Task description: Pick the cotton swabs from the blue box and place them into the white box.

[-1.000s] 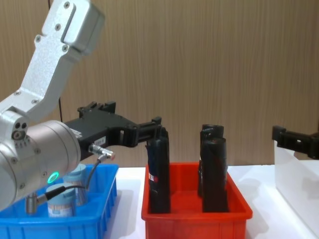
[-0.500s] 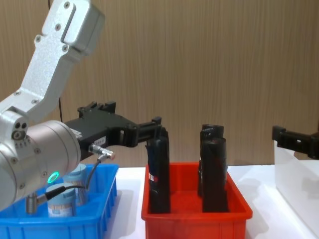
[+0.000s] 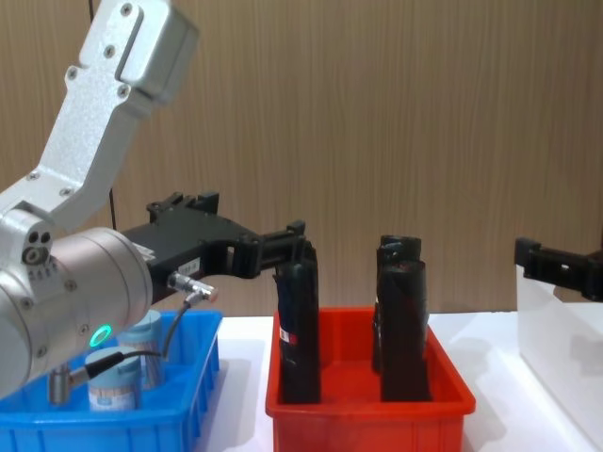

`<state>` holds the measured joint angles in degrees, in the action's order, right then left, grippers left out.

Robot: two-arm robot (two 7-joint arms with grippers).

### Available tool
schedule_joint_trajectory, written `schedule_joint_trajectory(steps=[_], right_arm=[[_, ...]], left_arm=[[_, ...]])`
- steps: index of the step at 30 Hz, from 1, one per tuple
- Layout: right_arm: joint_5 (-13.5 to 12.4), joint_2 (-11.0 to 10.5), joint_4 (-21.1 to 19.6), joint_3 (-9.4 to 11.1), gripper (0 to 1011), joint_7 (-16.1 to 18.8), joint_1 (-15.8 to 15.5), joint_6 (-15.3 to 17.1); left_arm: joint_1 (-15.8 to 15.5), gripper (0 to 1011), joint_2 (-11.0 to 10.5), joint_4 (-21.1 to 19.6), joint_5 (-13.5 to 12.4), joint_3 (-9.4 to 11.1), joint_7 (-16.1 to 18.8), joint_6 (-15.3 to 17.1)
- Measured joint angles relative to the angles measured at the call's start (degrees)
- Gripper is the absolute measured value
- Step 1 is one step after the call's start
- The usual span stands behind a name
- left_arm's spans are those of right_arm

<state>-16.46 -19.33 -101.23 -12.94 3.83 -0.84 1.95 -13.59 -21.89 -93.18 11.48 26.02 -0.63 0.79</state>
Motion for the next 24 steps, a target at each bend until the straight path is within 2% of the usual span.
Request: schedule_joint_trajectory(steps=[14, 24], right_arm=[[0.0, 0.0, 0.0, 0.0, 1002, 0.0, 0.0, 0.0], [0.0, 0.0, 0.0, 0.0, 1001, 0.0, 0.0, 0.0]], left_arm=[[-0.04, 1004, 0.06, 0.13, 0.04, -0.09, -0.16, 0.18], [-0.78, 1004, 0.04, 1.47, 0.98, -1.04, -0.54, 3.12]])
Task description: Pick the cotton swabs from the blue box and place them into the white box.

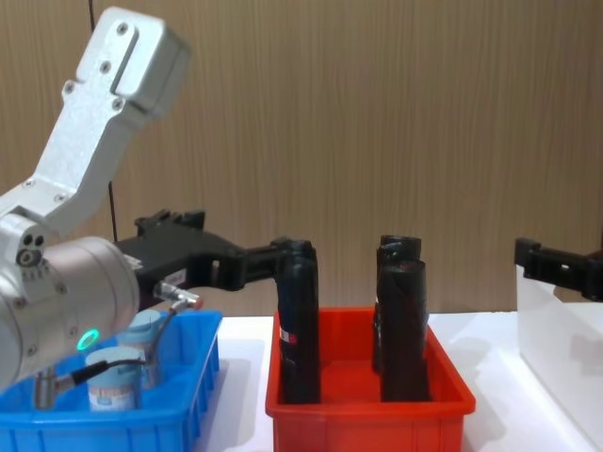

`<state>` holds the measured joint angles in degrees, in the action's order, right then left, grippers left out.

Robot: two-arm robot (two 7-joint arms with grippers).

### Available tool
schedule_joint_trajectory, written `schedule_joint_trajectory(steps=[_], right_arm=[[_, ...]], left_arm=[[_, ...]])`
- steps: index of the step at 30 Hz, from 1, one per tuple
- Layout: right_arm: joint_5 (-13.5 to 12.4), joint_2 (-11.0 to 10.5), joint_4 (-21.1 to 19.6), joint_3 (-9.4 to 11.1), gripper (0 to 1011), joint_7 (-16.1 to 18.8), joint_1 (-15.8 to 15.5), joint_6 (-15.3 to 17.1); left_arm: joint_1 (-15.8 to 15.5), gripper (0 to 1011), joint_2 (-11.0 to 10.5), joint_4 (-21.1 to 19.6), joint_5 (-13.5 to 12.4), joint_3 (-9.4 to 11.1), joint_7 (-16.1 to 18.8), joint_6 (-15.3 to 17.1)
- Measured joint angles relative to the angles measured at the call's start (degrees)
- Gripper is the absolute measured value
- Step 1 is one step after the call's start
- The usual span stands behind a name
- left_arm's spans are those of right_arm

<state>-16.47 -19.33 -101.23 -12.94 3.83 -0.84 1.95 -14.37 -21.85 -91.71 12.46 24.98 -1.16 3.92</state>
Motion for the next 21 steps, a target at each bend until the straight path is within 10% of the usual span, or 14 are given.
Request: schedule_joint_trajectory(steps=[21], right_arm=[[0.0, 0.0, 0.0, 0.0, 1002, 0.0, 0.0, 0.0]], left_arm=[[-0.8, 1004, -1.75, 3.38, 5.06, -3.9, 1.77, 7.59]])
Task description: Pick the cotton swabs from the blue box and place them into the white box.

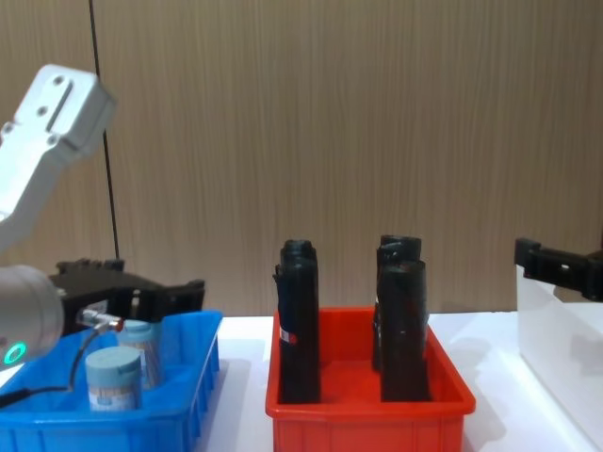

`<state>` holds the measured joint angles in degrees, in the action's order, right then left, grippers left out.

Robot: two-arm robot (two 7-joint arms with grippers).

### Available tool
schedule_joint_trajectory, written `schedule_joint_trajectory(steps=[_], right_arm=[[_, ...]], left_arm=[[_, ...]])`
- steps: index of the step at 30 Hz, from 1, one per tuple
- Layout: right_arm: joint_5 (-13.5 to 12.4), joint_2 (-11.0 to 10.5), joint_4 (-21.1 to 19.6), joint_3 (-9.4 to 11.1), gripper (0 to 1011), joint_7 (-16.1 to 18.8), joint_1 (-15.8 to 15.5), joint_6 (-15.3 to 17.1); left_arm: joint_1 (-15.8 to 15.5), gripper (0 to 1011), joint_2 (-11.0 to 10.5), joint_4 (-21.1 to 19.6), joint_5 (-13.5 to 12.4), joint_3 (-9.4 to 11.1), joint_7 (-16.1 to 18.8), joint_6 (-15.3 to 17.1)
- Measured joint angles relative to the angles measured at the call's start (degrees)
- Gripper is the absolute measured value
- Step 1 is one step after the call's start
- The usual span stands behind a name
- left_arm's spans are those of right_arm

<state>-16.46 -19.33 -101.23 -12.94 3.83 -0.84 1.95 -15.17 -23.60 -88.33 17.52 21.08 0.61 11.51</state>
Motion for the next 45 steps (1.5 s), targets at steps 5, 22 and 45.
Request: schedule_joint_trajectory(steps=[5, 22, 45], right_arm=[[0.0, 0.0, 0.0, 0.0, 1002, 0.0, 0.0, 0.0], [0.0, 0.0, 0.0, 0.0, 1002, 0.0, 0.0, 0.0], [0.0, 0.0, 0.0, 0.0, 1002, 0.0, 0.0, 0.0]], left_arm=[[0.1, 1004, -0.35, 0.86, 1.98, -0.88, 0.42, 1.46], [0.11, 1004, -0.27, 4.0, 7.6, -2.74, 2.19, 3.51], [-3.88, 1004, 1.0, 11.18, 8.82, -4.26, -1.67, 4.03]])
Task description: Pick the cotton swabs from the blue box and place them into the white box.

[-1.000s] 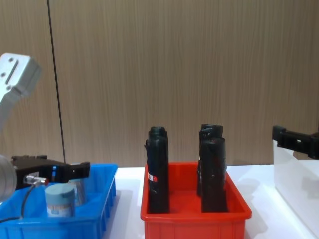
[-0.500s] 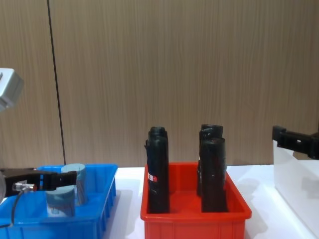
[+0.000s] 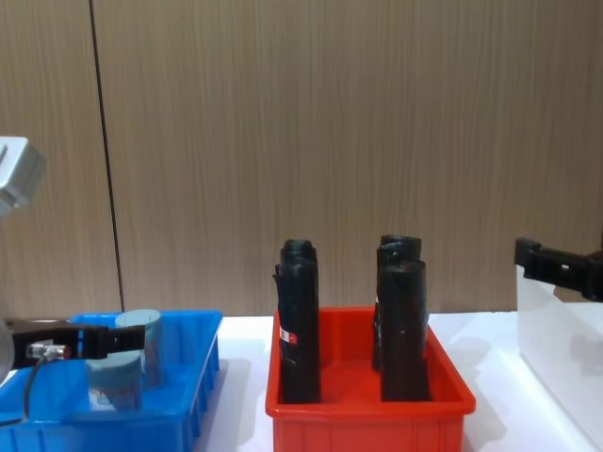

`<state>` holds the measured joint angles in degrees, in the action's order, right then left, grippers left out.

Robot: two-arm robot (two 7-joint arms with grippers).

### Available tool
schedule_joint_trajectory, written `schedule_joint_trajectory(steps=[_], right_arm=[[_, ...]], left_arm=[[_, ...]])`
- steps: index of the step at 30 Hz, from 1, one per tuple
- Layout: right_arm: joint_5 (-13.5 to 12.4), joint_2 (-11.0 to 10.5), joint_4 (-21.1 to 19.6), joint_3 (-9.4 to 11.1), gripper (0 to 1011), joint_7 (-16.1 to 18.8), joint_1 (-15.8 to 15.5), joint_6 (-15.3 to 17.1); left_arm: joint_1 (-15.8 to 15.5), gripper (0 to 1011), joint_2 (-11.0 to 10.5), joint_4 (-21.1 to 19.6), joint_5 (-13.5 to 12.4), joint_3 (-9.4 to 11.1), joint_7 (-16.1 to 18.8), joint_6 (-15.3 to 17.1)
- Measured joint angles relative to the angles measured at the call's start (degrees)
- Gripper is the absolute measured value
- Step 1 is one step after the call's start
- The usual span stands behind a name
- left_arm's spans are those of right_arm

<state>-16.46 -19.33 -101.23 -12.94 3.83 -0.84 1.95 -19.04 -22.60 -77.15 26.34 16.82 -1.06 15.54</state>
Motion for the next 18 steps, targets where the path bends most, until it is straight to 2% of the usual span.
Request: schedule_joint_trajectory(steps=[18], right_arm=[[0.0, 0.0, 0.0, 0.0, 1002, 0.0, 0.0, 0.0]], left_arm=[[-4.82, 1004, 2.04, 7.76, -2.24, 0.17, -5.44, 0.93]])
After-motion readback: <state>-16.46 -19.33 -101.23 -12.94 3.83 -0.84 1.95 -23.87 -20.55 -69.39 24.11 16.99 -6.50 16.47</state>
